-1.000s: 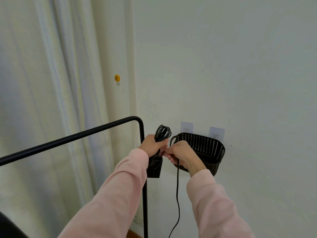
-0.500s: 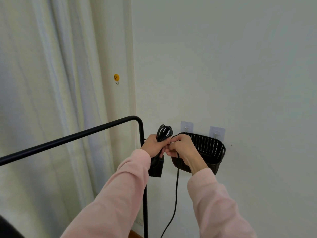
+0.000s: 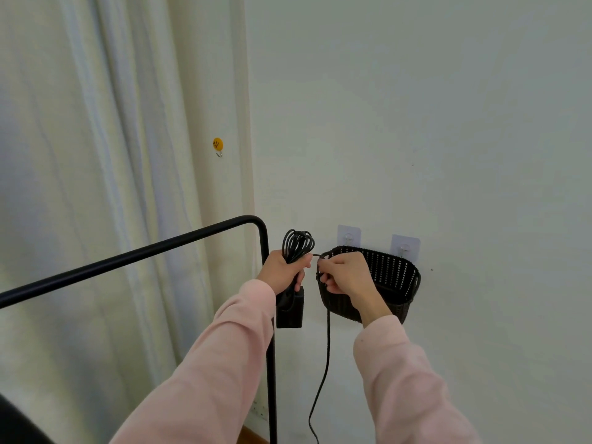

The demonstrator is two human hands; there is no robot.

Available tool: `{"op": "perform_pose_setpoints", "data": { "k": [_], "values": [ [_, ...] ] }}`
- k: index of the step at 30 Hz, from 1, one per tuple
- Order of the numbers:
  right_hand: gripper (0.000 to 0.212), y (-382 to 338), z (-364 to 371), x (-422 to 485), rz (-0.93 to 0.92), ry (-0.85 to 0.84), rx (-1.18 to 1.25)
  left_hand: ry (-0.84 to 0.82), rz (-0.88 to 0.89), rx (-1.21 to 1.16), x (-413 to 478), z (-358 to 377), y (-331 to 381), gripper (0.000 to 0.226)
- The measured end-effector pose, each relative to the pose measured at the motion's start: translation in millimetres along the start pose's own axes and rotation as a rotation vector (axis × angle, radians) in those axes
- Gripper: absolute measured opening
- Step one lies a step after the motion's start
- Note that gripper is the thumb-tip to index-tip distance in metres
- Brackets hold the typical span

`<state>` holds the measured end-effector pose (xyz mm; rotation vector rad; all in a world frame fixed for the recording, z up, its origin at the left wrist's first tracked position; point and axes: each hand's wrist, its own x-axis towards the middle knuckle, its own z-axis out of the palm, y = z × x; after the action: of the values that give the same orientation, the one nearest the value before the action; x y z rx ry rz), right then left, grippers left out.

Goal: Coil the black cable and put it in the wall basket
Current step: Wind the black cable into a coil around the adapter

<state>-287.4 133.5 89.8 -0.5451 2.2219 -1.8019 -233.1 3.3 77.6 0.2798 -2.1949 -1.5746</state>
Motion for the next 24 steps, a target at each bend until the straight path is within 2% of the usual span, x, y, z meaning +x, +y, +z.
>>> {"op": "perform_pose_setpoints", "data": {
  "k": [6, 12, 19, 24],
  "values": [
    [0.026, -9, 3, -2, -0.049, -0.009, 0.144, -0.033, 0.013, 0.04, -6, 4, 3, 0.045],
    [0.027, -19, 2, -6, -0.026, -0.036, 0.302, -0.074, 0.029, 0.023, -13, 6, 13, 0.026],
    [0.021, -20, 0, 0, 0.031, -0.005, 0.337, -0.168, 0.034, 0.009, -10, 1, 14, 0.011],
    [0.019, -21, 3, 3, 0.005, -0.029, 0.385, -0.17, 0.044, 0.017, -9, 2, 15, 0.012]
  ]
}}
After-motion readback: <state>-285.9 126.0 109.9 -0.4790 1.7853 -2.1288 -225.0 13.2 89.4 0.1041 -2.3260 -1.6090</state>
